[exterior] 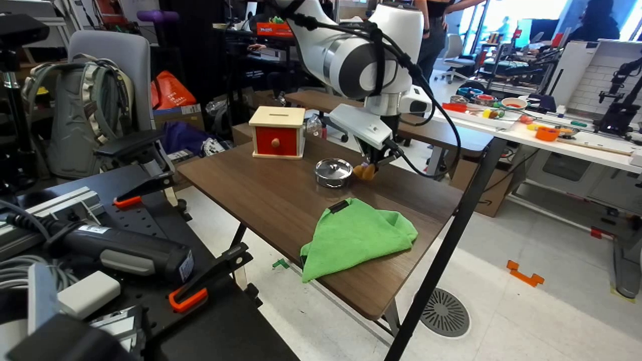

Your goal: Move the teddy bear forward

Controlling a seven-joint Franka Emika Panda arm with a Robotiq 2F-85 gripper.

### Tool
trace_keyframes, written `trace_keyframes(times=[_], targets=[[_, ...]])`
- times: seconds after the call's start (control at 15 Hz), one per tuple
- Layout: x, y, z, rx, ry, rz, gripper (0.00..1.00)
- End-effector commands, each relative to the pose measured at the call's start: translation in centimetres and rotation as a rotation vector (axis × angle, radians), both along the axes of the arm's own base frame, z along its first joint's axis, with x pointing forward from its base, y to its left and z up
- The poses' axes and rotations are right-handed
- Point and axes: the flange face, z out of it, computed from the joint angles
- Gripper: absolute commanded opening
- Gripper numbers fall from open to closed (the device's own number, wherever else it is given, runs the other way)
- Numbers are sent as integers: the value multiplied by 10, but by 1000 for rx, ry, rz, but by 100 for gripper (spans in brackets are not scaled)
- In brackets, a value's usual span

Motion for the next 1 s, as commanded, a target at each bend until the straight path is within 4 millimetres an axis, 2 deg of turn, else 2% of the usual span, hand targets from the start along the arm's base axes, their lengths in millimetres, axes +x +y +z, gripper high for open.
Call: trace_keyframes(times=[0.0, 0.13, 0.33, 0.73, 0.93], targets=[[-24, 28, 46, -31, -11, 65, 1], [-37, 43, 65, -48, -22, 103, 1], [-63, 69, 76, -56, 1, 179, 1], [-134, 137, 58, -1, 94, 397, 1], [-159, 155, 41, 24, 148, 469, 1]])
